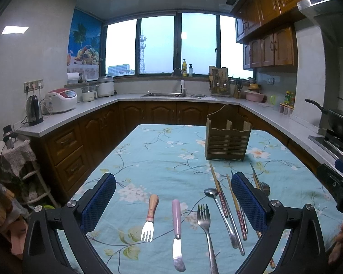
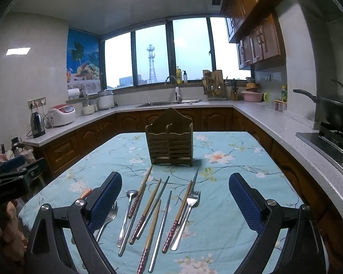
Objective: Organize utensils
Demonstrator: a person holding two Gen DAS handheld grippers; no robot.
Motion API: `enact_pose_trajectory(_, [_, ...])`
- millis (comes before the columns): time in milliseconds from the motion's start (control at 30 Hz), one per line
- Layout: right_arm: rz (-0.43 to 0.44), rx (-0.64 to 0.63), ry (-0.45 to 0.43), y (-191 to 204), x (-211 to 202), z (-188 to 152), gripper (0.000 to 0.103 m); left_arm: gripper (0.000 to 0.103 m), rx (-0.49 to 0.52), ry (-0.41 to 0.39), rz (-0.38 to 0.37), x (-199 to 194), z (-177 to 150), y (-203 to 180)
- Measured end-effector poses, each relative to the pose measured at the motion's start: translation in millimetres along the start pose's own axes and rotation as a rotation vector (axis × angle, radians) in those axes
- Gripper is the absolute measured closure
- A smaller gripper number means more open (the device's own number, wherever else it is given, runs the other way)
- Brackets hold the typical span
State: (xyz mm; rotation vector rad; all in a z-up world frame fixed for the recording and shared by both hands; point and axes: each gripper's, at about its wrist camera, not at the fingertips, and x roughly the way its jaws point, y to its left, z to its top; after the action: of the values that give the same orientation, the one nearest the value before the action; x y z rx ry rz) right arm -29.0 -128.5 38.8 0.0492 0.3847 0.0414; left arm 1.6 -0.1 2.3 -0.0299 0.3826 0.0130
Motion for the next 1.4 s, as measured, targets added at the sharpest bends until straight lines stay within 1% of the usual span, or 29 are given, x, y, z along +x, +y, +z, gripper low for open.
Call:
enact_pose_trajectory(633, [0.008,-0.004,0.002,3.5,2.8,0.0,0.007,0.001,-0.001,0.004,0.000,1.0,-0.2,1.0])
enact_pose_trajectory(967, [0.013,-0.002,0.010,4.1,6.4,-1.0,0.007,0.001,0.003,0.024,0.000,12.2,-0.4,1.4])
enact_pose_trajectory(1267, [0.013,0.009,0.033,-1.2,15.1,-3.7,0.007,0.001,-0.001,0.060,-0.009,22.8,1.8,1.7])
enact_pose_trajectory(1400, [0.015,0.015,0.054,-2.9,20.8,-4.8,0.007,0.001,-0.002,0.100,-0.023,34.1,6.1,0.4])
